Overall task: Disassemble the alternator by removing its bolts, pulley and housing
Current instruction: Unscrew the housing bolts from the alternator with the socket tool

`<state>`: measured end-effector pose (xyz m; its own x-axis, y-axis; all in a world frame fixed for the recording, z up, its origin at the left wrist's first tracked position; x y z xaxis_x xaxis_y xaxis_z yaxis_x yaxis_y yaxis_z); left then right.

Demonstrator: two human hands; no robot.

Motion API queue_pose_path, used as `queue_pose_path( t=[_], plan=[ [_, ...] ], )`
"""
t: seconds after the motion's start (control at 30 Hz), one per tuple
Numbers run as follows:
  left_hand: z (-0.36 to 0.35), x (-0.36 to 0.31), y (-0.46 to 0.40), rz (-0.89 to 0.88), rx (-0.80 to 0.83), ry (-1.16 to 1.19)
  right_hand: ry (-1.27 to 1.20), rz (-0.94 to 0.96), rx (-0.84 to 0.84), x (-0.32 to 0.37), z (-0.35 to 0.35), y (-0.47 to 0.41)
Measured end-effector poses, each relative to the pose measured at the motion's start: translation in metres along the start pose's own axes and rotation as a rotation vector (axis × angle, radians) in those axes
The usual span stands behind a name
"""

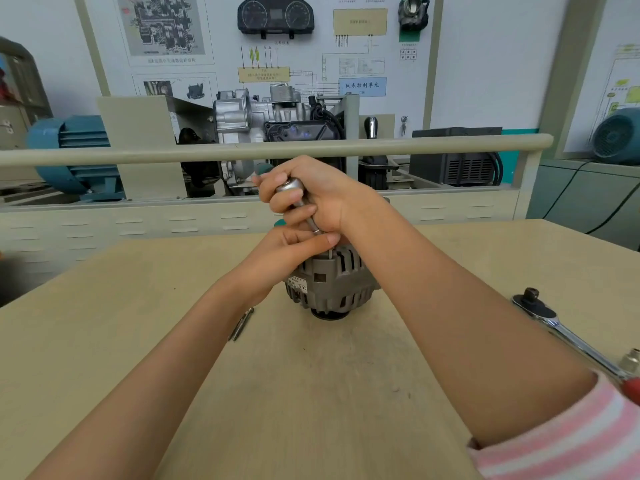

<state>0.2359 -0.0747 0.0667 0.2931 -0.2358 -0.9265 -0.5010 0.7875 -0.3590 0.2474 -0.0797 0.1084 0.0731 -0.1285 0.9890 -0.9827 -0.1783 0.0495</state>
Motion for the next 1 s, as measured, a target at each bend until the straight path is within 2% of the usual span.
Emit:
queue_pose_path(
  t=[0.4,0.53,0.8,1.0],
  plan=[
    [-0.004,0.0,-0.003,0.063,-0.001,-0.04,-0.475,0.161,0.015,0.011,0.035,0.011],
    [-0.005,-0.002,-0.002,0.057,0.015,-0.027,-0.438,0.163,0.02,0.012,0.032,0.014],
    [-0.002,0.001,-0.003,0.053,-0.026,-0.036,-0.22,0.162,-0.129,0.014,0.034,0.011],
    [-0.001,0.003,-0.005,0.065,0.011,-0.061,-0.244,0.146,-0.065,0.013,0.03,0.012]
  ],
)
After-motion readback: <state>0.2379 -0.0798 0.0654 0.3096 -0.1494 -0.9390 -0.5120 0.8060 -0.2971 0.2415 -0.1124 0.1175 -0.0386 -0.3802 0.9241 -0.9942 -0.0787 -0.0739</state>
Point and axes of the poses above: each hand's wrist, its own y-axis away from the middle knuckle, its own z-axis out of the back of the hand, x = y × z, the point moved 9 cm from there along -y, towards the middle knuckle, and after that the axes turned 9 degrees about y, right-handed, at the moved point
